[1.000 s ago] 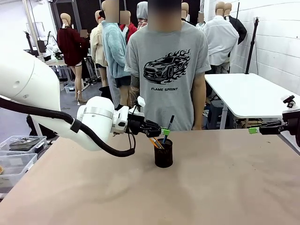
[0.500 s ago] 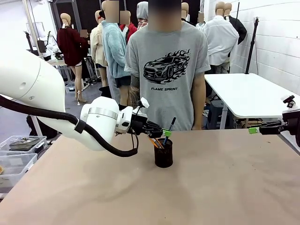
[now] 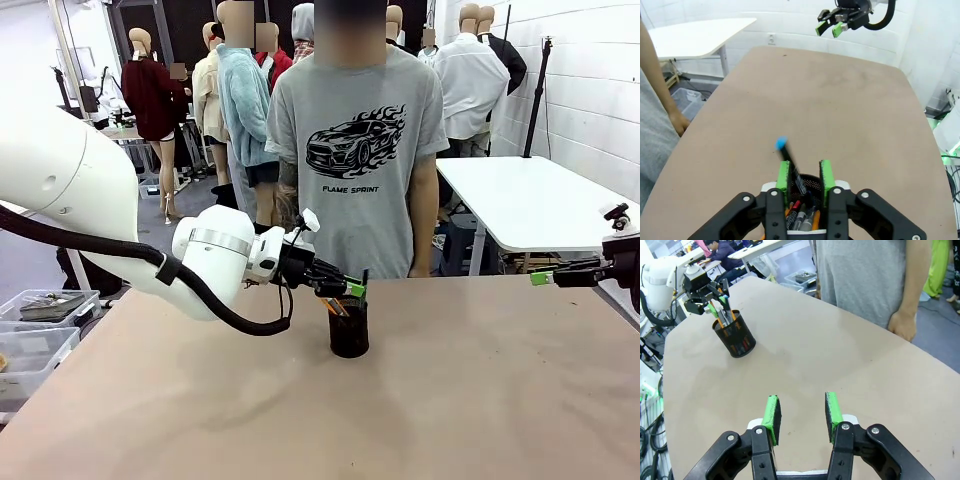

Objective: Place the pens into the pen holder.
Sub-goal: Pick up a writing instrument from the table and place it into the Pen holder.

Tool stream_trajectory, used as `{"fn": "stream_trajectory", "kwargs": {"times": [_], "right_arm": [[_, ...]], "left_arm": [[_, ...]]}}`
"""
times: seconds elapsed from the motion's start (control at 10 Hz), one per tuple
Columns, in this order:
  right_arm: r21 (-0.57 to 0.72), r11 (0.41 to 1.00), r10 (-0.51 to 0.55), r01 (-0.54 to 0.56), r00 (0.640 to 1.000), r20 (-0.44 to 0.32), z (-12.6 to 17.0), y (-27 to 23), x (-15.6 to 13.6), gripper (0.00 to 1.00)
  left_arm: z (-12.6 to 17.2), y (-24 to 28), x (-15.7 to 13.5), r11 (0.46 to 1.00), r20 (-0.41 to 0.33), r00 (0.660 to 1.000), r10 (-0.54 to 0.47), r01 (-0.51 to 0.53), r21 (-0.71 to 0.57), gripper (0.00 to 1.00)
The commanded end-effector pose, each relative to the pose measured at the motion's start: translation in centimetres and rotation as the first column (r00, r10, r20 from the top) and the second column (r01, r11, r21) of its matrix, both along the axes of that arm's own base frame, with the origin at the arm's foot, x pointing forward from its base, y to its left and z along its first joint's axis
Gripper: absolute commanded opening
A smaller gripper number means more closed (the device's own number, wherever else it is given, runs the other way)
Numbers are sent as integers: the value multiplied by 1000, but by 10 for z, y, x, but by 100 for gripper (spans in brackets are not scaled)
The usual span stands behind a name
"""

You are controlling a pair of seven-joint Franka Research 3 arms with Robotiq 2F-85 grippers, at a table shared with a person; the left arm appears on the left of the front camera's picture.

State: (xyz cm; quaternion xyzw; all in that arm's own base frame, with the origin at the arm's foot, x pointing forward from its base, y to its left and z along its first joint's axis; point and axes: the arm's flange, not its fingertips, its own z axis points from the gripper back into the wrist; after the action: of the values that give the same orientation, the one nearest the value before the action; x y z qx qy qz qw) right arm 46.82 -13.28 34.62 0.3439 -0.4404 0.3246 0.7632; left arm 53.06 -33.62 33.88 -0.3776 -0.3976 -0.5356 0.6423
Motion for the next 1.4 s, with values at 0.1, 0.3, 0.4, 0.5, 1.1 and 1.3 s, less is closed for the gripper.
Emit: {"fn": "stream_trajectory", "kwargs": {"times": [0.1, 0.3, 0.4, 0.5, 1.1, 1.3], "right_arm": [[-4, 1000, 16, -16, 1000, 5, 0, -1, 0, 47], [-4, 1000, 16, -16, 1000, 5, 0, -1, 0, 47], [-4, 1000, 16, -16, 1000, 5, 0, -1, 0, 47], [-4, 1000, 16, -16, 1000, 5, 0, -1, 0, 47], [-4, 1000, 16, -16, 1000, 5, 0, -1, 0, 47], [-4, 1000, 16, -16, 1000, 5, 0, -1, 0, 47]], "left_arm": [[-5, -3, -1, 1000, -6, 1000, -10, 10, 8, 80], [8, 0, -11, 999, 27, 999, -28, 28, -23, 80], [23, 3, -22, 998, 65, 997, -39, 42, -38, 80], [41, 7, -38, 996, 111, 992, -61, 67, -58, 80], [153, 89, -112, 990, 137, 986, 100, -113, 86, 80], [168, 142, -130, 929, 73, 952, 297, -306, 209, 80]]}}
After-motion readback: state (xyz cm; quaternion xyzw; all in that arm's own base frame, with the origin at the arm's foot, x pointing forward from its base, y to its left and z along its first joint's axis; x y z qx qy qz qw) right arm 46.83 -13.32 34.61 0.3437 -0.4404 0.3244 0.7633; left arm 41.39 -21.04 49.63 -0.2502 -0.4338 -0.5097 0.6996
